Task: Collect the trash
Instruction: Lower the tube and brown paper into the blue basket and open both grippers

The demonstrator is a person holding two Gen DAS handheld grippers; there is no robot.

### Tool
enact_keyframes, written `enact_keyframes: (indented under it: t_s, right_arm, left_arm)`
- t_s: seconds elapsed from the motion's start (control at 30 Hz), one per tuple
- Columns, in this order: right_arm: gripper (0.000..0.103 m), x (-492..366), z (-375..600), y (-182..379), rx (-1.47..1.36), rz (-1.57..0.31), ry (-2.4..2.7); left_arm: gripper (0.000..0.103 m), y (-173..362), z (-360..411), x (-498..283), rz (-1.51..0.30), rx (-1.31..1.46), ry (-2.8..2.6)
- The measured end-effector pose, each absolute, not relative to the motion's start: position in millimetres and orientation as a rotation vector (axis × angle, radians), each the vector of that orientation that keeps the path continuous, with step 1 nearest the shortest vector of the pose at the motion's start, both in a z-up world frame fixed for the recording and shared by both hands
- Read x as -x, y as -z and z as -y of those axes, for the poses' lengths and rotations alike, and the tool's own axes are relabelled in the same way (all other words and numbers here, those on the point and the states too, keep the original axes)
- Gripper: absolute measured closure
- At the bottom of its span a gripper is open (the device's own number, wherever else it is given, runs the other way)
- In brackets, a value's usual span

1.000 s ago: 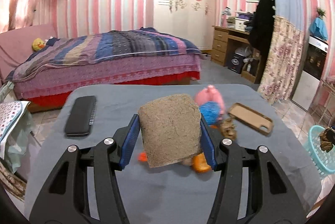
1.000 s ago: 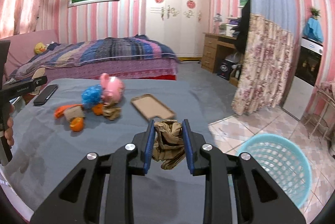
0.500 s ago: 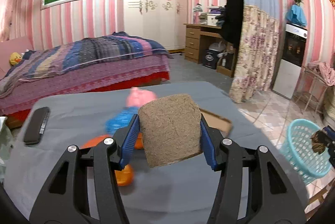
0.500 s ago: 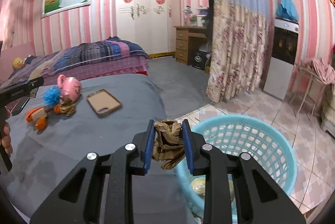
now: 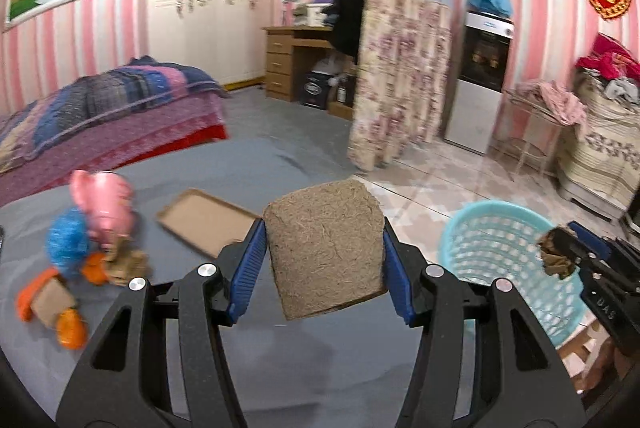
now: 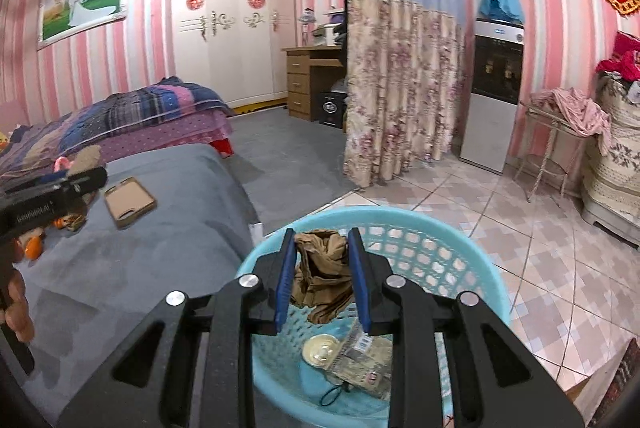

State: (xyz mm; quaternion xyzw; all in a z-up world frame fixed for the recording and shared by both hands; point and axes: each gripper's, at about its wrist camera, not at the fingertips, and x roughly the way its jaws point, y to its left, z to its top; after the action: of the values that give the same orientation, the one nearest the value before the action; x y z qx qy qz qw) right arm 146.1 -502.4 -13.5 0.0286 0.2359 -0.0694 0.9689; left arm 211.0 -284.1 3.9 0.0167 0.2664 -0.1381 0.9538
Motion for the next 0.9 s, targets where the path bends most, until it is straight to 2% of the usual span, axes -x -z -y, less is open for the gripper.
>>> enact_keyframes:
  t_s: [0.53, 0.77, 0.9]
  right_arm:
    - [0.077, -128.0, 569.8, 13.8, -0.160, -0.452, 0.289]
    - [0.077, -125.1, 583.0, 17.6, -0.183, -0.455, 0.318]
    - [0.077, -122.4, 592.3, 18.4, -0.188, -0.453, 0.343]
  left_arm:
    - [0.048, 29.3, 394.7, -224.9, -0.622, -0.120, 0.495]
    - [0.048, 37.7, 437.7, -224.9, -0.603, -0.193, 0.558]
    - [0.042, 42.3, 449.1, -227.9, -0.604, -0.206, 0.572]
